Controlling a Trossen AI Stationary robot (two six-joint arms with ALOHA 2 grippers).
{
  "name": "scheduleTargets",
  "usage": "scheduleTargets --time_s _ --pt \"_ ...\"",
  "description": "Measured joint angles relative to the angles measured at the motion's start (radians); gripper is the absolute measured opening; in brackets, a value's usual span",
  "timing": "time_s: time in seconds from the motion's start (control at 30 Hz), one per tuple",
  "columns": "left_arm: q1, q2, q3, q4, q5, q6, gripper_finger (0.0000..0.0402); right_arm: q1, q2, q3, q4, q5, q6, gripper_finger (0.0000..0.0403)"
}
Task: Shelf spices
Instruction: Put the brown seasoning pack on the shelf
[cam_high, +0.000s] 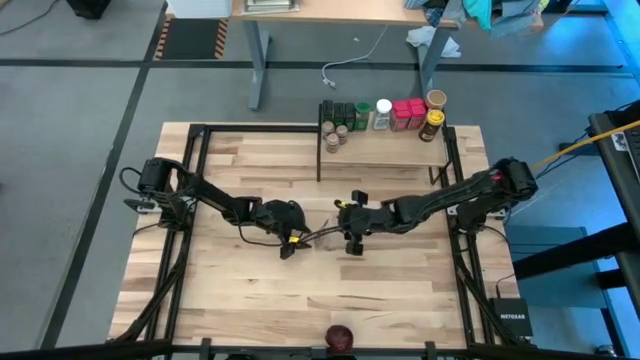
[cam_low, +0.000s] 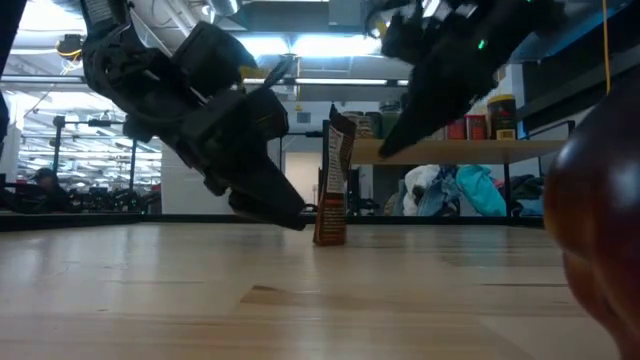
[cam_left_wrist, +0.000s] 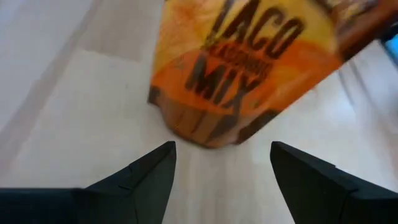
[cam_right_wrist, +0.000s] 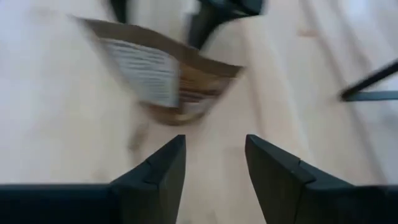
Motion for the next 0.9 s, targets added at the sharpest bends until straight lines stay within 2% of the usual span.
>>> scheduleTargets --time_s 0.1,0.37,0.53,0.77,0.9 --pt "0.0 0.0 0.0 0.04 0.006 0.003 0.0255 -0.013 0.058 0.0 0.092 0.065 -0.021 0.0172" --pt "0.0 0.005 0.0 0.094 -0.085 0.015 0.0255 -0.051 0.12 0.0 0.274 0.07 -0.144 0.0172" --pt "0.0 0.046 0.0 0.186 -0.09 0.0 0.0255 -0.095 0.121 0.0 0.353 0.07 -0.183 0.0172" --pt "0.0 0.067 0.03 0.196 -0.119 -0.004 0.0255 -0.12 0.1 0.001 0.307 0.095 -0.209 0.0172" --pt "0.001 0.067 0.057 0.199 -0.162 -0.005 0.0255 -0.096 0.005 0.076 0.075 0.103 -0.169 0.0172"
